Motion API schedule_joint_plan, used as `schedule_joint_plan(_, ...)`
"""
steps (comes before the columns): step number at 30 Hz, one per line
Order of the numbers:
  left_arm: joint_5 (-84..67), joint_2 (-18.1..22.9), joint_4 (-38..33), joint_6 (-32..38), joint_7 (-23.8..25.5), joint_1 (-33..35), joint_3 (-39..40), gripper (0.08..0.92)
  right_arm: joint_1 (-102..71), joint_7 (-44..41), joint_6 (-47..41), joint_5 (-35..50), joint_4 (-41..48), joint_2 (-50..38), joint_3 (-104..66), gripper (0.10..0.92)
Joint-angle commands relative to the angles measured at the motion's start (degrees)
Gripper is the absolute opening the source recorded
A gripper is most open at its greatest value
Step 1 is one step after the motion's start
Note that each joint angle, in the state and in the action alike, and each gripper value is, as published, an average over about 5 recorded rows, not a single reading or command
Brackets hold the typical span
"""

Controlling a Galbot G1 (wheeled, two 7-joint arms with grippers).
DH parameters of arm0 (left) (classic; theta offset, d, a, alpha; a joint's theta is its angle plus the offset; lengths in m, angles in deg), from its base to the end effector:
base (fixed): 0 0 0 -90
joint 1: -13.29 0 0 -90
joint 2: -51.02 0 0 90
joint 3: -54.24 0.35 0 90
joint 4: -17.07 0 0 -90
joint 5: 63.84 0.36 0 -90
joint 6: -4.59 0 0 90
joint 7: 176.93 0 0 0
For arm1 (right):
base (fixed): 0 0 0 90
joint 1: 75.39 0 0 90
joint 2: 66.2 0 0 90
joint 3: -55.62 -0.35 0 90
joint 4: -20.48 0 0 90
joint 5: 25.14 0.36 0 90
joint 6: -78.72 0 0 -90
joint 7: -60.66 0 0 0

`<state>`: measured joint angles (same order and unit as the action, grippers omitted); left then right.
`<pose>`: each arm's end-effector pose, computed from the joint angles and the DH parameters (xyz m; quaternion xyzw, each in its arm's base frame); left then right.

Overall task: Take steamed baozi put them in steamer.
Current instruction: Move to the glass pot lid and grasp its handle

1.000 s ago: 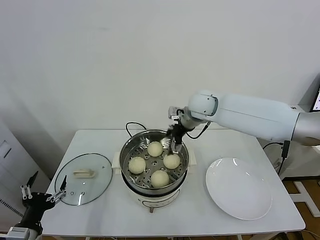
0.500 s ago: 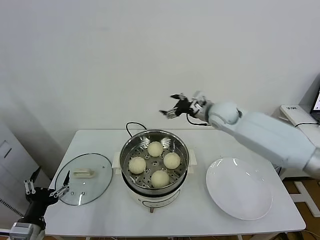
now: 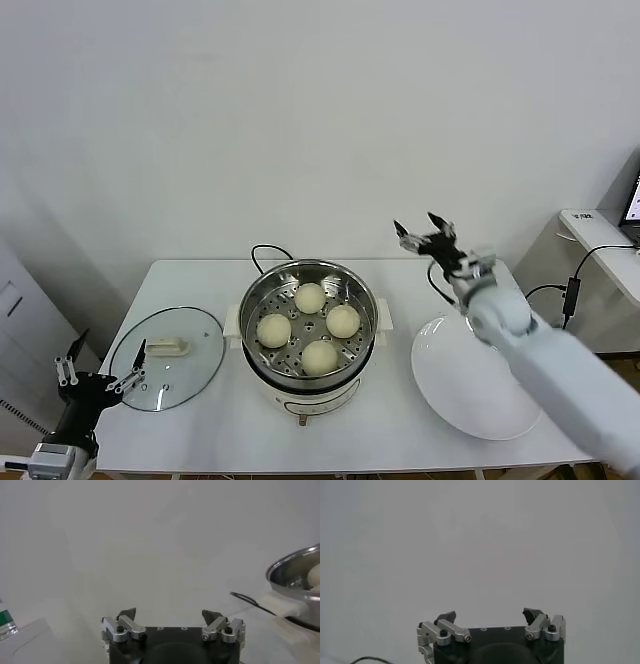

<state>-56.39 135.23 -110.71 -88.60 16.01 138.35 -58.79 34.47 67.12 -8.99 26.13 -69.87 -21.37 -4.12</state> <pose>0.1468 0.1238 -0.2466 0.0293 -0.9756 -0.2160 0.0267 0.4195 -0.1188 -0.2460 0.1263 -0.9917 -0.0244 0.0053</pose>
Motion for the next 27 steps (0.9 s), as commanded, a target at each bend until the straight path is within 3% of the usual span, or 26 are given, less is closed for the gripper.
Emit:
schedule_joint_plan(1, 1.07, 0.15, 0.37, 0.22, -0.20, -0.09, 0.40, 0.823, -37.76, 1.06, 2.61, -10.27, -14.76, 5.45, -31.18, 0.823)
schedule_joint_plan(12, 6.49, -0.27, 4.07, 5.70, -0.23, -0.07, -0.44, 0.823, -52.44, -3.70, 0.68, -12.47, -24.08, 11.71, -39.12, 0.823)
schedule_joint_plan(19, 27.83, -6.29, 15.48, 23.58, -0.89, -1.86, 0.27, 0.823, -53.75, -4.90, 0.21, -13.92, -24.33, 13.08, -39.90, 0.823)
schedule_joint_plan(24, 47.70, -9.09, 23.87, 32.24, -7.64, -4.52, 1.19, 0.823, -54.12, -4.93, -0.14, -14.97, -24.68, 13.26, -39.73, 0.823)
schedule_joint_plan(27, 56.48, -9.91, 27.74, 33.37, -12.58, -6.84, 1.98, 0.823, -54.42, -4.99, -0.40, -15.42, -25.31, 13.65, -39.57, 0.823)
